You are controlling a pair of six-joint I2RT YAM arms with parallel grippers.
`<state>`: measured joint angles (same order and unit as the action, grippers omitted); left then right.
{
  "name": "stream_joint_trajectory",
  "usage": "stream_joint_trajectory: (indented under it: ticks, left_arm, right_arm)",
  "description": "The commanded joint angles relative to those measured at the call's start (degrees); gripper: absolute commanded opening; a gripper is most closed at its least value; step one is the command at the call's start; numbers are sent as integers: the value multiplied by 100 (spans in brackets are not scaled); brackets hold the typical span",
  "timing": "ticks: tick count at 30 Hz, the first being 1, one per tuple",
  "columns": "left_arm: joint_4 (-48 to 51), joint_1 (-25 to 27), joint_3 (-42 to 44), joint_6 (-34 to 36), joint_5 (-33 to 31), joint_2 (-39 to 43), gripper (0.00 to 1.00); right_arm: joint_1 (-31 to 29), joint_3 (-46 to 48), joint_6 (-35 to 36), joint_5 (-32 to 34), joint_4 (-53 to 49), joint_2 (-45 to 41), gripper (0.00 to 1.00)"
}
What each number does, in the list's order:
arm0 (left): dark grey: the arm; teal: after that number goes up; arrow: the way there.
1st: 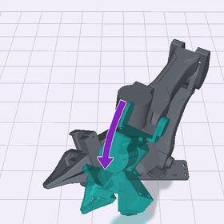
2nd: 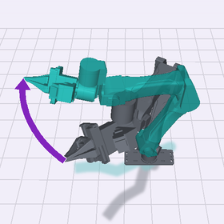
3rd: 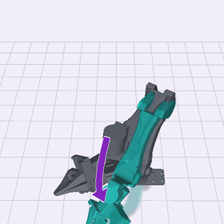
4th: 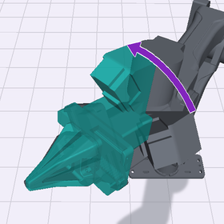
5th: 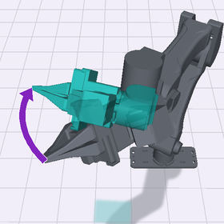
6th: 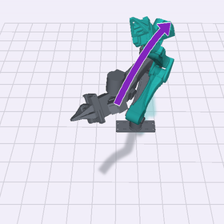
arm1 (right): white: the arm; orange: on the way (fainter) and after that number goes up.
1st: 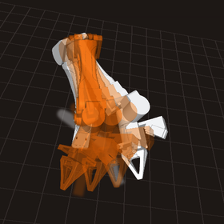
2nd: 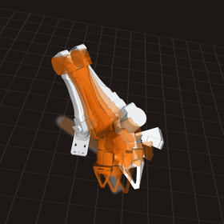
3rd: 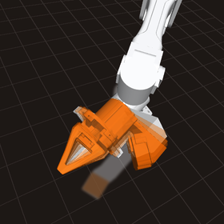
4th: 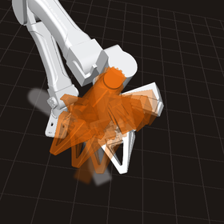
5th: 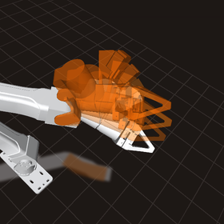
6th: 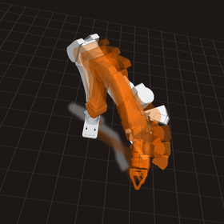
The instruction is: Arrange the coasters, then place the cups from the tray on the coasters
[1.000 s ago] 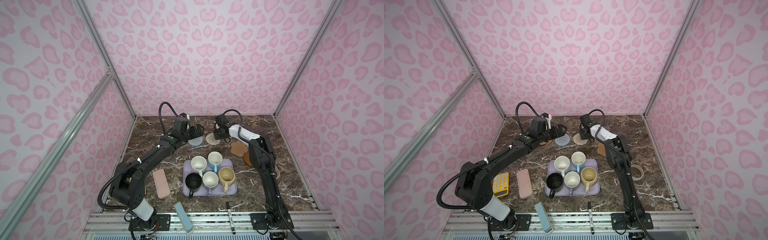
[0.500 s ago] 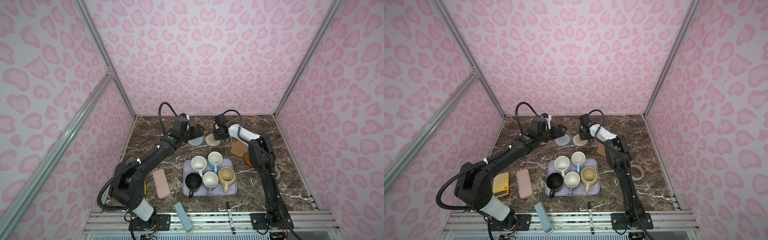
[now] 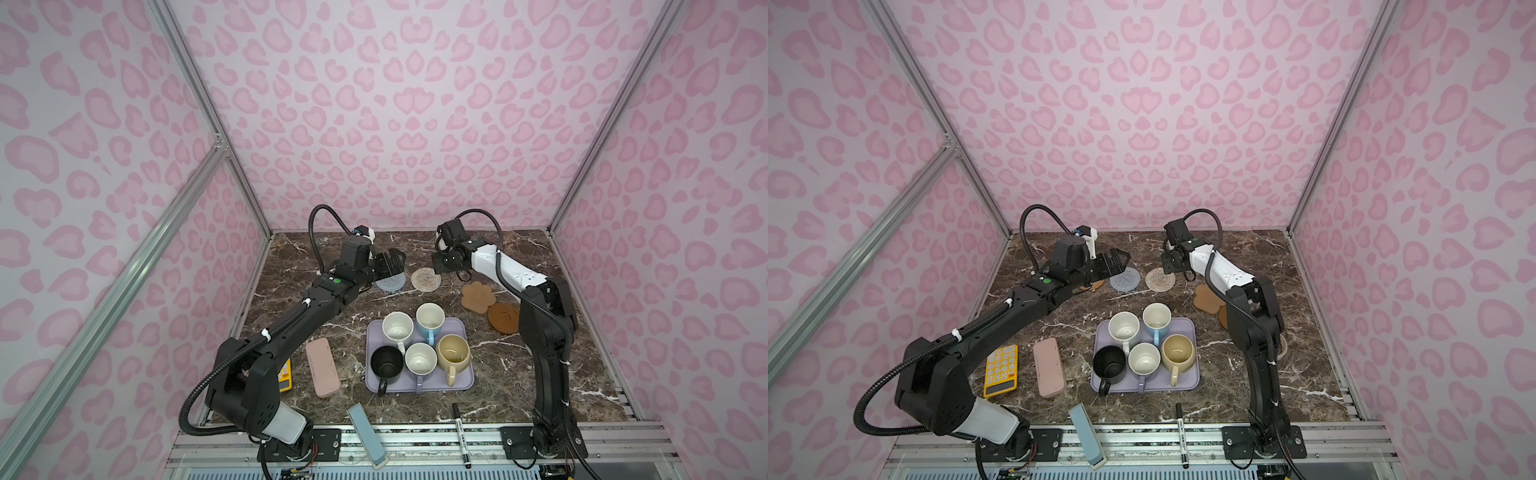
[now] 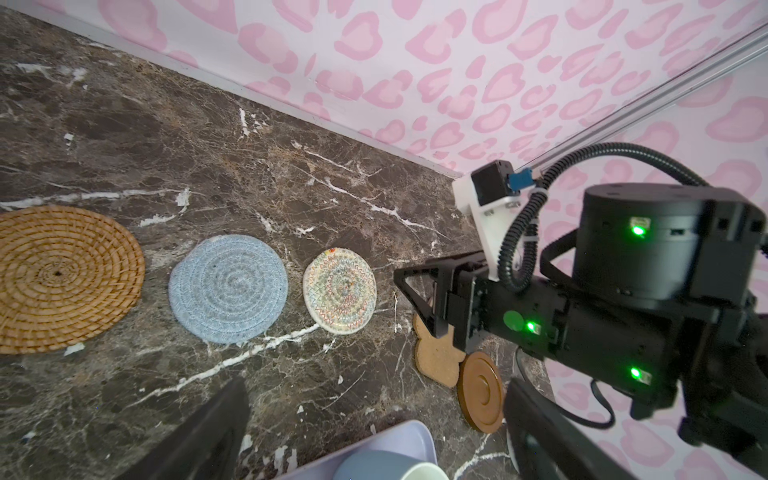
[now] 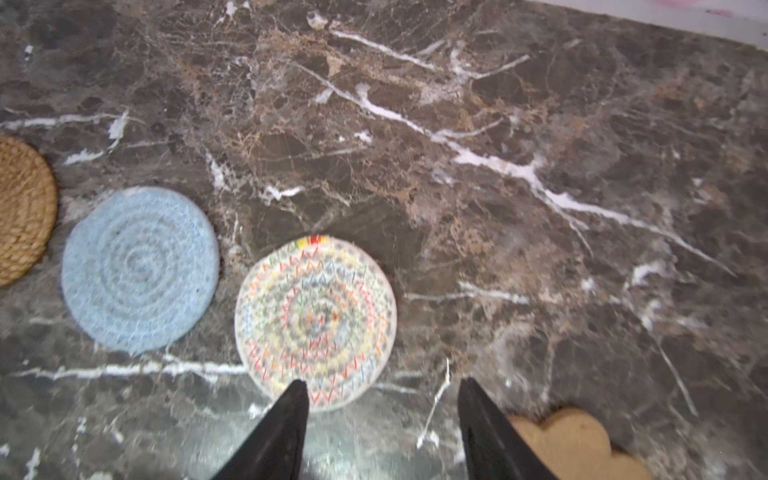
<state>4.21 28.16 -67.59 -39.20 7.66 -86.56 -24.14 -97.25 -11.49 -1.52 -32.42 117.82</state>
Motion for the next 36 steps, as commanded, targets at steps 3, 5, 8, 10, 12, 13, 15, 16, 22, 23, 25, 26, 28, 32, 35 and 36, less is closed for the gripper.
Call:
stream_joint_trajectory:
  ticks: [3,5,8,10,12,13,15,16,22,23,25,26,28,32,35,36]
  left_arm:
    - [-184,306,-6,-70,87,235,97]
    - [-157,517,-76,-62,53,281,97]
    - [-13,819,-282,-27,-21,272,97]
    - [34,990,-391,-4,-54,251,97]
    - [79,1121,-492,30,-85,213,97]
    - [119,1181,-545,51,-113,204,97]
    - [146,1276,-595,53,-162,188,97]
    - [142,1310,-614,48,-160,174,97]
    - [167,1409,-877,40,-114,-130,97]
    - [165,1415,-913,40,-91,-202,97]
    - [192,1438,-1071,42,-55,-343,97]
    - [203,1439,-1146,49,-36,-415,97]
    - [305,1443,-1269,83,-19,-554,97]
    - [504,1446,-1444,180,-131,-762,97]
    - [559,1438,-1483,218,-183,-840,97]
    - [567,1446,-1492,226,-197,-858,97]
  right_arm:
    - [88,1576,-391,-161,771,-1106,77]
    - [127,2047,-463,-137,896,-1503,81]
    - [226,2599,-567,-129,1010,-2008,82]
    - [323,2906,-662,-109,950,-2365,82]
    - [437,3329,-801,-81,1093,-2723,83]
    - [527,3519,-942,-55,1165,-2864,83]
    - [686,3688,-1030,-141,1177,-2950,83]
    - [749,3717,-1025,-200,1151,-2947,82]
    - [1034,3894,-1000,-559,1449,-2666,74]
    - [1085,3892,-1005,-601,1488,-2583,72]
    - [1139,3856,-1004,-566,1486,-2431,69]
    - [1164,3827,-1018,-507,1451,-2356,67]
    - [1202,3810,-1038,-455,1411,-2211,65]
    - [1245,3800,-1032,-349,1440,-1950,63]
    - [1254,3746,-1022,-380,1441,-1805,59]
    - [1254,3741,-1037,-392,1446,-1776,57]
